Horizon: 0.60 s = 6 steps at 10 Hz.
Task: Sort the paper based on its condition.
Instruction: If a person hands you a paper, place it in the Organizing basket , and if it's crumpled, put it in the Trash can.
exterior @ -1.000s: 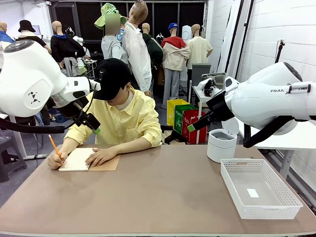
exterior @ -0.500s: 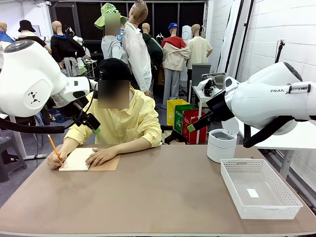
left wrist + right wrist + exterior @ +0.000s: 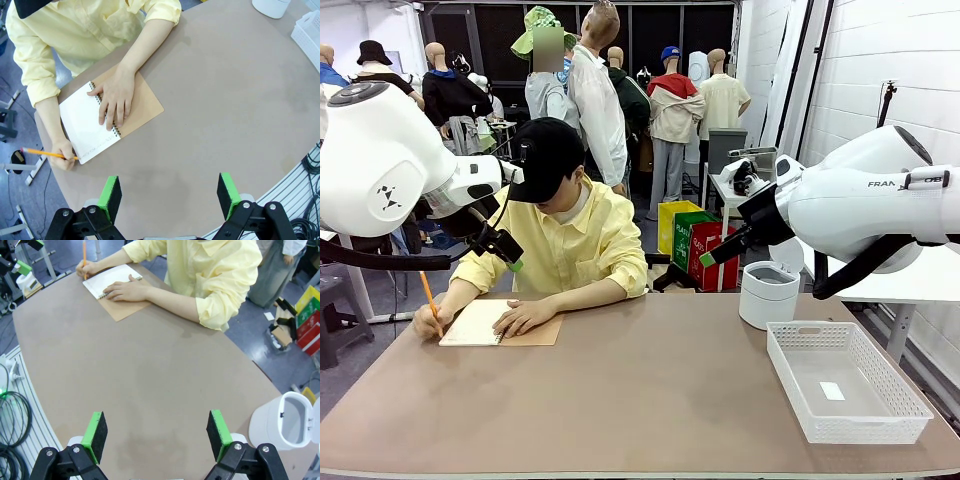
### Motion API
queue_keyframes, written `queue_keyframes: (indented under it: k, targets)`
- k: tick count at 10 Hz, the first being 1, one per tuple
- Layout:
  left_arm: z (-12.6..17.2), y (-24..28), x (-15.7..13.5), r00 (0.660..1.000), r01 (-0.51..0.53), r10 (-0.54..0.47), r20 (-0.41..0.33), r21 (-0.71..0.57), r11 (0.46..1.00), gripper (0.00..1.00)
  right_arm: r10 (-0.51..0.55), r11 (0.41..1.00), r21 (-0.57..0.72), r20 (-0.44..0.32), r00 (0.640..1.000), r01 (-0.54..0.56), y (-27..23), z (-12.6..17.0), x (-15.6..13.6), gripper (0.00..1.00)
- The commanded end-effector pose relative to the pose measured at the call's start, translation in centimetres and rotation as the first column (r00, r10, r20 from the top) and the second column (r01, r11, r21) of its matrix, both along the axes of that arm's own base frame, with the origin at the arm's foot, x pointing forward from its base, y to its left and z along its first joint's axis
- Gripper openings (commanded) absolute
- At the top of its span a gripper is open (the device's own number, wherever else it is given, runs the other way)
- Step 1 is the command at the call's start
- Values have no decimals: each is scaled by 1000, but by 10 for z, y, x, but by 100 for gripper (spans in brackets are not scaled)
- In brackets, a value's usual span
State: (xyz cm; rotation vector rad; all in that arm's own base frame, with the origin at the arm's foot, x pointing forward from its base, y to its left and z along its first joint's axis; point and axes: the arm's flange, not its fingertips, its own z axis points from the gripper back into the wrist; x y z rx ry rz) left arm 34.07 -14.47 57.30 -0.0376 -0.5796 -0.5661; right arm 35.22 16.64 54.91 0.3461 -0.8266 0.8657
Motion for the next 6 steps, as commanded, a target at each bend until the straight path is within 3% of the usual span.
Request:
queue_keyframes:
  k: [1, 6]
  targets:
    - [-2, 1, 1, 1000, 8, -8, 11, -1, 1000, 100, 2, 1000, 3, -7, 1000, -2, 0, -1, -1, 100]
    - [-2, 1, 1, 1000, 8, -8, 11, -1, 1000, 100, 2, 1000, 3, -7, 1000, -2, 0, -1, -1, 100]
